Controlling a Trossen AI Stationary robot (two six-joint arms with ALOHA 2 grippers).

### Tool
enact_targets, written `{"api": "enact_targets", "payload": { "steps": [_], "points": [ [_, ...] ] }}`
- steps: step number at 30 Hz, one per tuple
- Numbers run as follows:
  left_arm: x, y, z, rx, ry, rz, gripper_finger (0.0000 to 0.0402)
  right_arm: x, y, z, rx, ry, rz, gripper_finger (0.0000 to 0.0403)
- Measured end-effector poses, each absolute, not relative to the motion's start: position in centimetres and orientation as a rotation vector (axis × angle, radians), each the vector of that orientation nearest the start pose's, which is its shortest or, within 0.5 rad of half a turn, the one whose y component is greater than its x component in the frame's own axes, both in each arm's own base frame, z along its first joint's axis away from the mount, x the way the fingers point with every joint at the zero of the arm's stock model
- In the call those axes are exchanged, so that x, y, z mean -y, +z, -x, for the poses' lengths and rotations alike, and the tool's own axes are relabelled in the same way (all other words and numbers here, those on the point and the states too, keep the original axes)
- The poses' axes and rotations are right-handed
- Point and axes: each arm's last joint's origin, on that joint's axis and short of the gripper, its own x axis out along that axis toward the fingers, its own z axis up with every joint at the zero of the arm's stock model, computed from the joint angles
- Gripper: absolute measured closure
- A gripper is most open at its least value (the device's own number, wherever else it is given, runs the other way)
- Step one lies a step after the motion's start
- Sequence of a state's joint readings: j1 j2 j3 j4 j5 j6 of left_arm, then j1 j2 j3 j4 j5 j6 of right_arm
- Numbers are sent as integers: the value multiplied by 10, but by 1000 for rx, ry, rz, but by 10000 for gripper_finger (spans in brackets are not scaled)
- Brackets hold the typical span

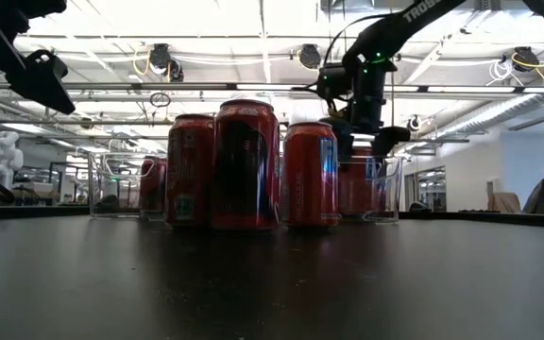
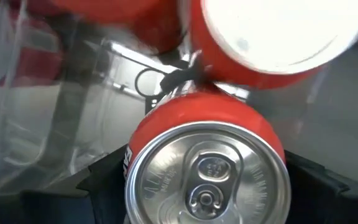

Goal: Sort soda cans
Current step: Put the top orange soda can into the right transparent bin

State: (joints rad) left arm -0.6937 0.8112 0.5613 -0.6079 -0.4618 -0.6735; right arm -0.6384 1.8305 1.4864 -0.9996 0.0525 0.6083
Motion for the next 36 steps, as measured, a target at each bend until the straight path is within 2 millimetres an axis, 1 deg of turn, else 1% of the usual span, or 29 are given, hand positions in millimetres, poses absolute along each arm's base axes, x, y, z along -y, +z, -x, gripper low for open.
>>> {"api": "enact_targets", "payload": {
  "steps": [5,11,25,27,33,36],
  "points": [
    [87,222,-125,-745,32,173,6,218,237,-284,-1137,-1000,-896,101],
    [87,222,-125,-745,32,173,6,214,225,-280,-1179,-984,-895,101],
    [87,222,-125,-745,32,174,6,216,224,-282,-1146,-982,-891,98],
    [87,222,-125,-745,32,174,6,216,224,-282,-1141,-989,-899,88],
    [87,222,-125,-745,31,174,6,216,223,-283,-1139,-987,-903,28],
    [87,222,-125,-746,31,174,6,216,223,-283,-1141,-976,-898,8]
  ]
}}
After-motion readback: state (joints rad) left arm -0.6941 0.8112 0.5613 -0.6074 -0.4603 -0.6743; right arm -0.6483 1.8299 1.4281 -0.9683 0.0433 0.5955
